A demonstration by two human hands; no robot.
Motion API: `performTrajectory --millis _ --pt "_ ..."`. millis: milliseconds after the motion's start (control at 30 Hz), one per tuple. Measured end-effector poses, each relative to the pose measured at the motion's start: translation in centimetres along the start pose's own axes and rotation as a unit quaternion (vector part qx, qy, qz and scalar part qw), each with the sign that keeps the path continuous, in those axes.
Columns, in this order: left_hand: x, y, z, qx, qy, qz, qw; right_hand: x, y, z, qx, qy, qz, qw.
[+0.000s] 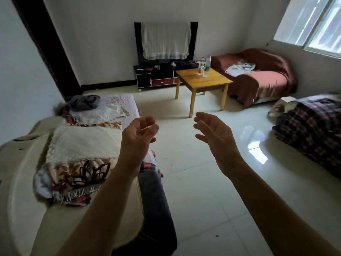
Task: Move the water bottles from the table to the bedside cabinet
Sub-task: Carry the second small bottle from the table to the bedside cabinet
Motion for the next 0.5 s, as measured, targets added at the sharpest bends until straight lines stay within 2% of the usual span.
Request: performTrajectory --millis 200,500 --pt "5.4 5.0 -0.3 -0.003 0.003 -0.035 0.999 -3.6 4.4 2.4 0.007 0.002 0.03 1.0" --pt "15.1 13.2 -1.0 -0.005 0.017 -0.014 1.0 -11.1 14.7 6.9 0.0 0.02 0.012 1.0"
Point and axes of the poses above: each hand's wrist, its own y-axis towards the middle knuckle, its own x-axis out of the palm, z = x × y, the point moved 3 cm from there along y, towards the middle knuckle, and after that the axes turned 5 degrees about -x, right-handed, at the moved point
